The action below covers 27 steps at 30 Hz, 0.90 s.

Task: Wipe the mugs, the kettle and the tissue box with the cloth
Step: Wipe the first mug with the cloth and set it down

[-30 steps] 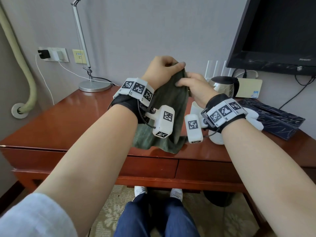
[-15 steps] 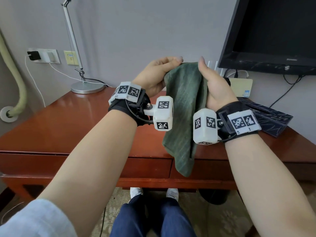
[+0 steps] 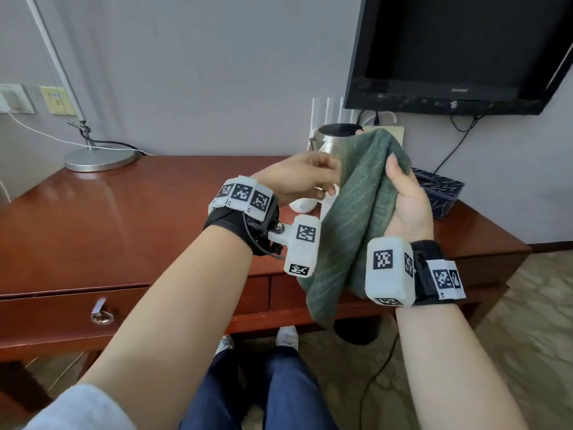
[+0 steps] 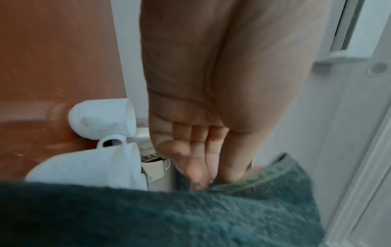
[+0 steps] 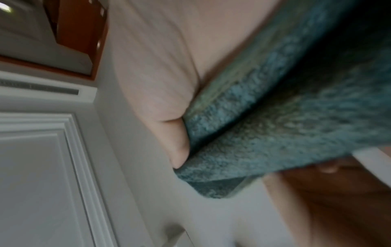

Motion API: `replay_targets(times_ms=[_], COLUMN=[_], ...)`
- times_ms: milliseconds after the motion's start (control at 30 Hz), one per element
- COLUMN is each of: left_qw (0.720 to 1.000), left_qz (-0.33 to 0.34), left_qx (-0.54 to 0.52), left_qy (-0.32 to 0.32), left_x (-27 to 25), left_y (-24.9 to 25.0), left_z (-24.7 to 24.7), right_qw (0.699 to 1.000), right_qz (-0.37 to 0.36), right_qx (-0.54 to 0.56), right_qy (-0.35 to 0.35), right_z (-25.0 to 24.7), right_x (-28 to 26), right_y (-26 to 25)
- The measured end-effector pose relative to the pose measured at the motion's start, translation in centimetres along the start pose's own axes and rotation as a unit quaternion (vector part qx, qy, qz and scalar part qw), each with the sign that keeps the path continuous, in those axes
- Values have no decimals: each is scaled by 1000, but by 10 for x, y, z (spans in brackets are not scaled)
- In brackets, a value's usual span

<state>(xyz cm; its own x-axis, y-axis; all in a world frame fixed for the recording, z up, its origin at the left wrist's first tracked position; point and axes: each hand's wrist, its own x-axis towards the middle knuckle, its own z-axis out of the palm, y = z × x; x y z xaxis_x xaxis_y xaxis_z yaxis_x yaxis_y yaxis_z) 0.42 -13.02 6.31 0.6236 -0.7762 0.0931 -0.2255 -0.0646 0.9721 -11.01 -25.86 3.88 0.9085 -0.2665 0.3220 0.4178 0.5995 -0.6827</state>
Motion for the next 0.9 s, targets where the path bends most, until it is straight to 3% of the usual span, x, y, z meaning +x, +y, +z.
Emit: replay_targets(times_ms=[167, 333, 467, 567, 633, 900], left_qw=[993, 980, 949, 872, 842, 850], left_qz=[-22, -10, 16, 1, -7, -87], left_qx=[-27, 88, 273, 470, 522, 516], left_qy=[109, 180, 159, 140, 136, 62], left_x=[7, 20, 36, 47, 52, 82], left_y=[-22, -36, -46, -47, -46, -51], left_z=[14, 34, 50, 61, 69, 89], right_qw=[998, 994, 987, 985, 984, 974], right_qz=[-16, 4, 37, 47, 55, 62], right_qx=[38, 46, -13, -34, -34, -99], right_qy=[57, 94, 153, 160, 165, 195], right_z=[-36, -66, -83, -93, -99, -109], right_x=[-21, -26, -19, -14, -12, -16], right_y=[-13, -10, -3, 2, 3, 1])
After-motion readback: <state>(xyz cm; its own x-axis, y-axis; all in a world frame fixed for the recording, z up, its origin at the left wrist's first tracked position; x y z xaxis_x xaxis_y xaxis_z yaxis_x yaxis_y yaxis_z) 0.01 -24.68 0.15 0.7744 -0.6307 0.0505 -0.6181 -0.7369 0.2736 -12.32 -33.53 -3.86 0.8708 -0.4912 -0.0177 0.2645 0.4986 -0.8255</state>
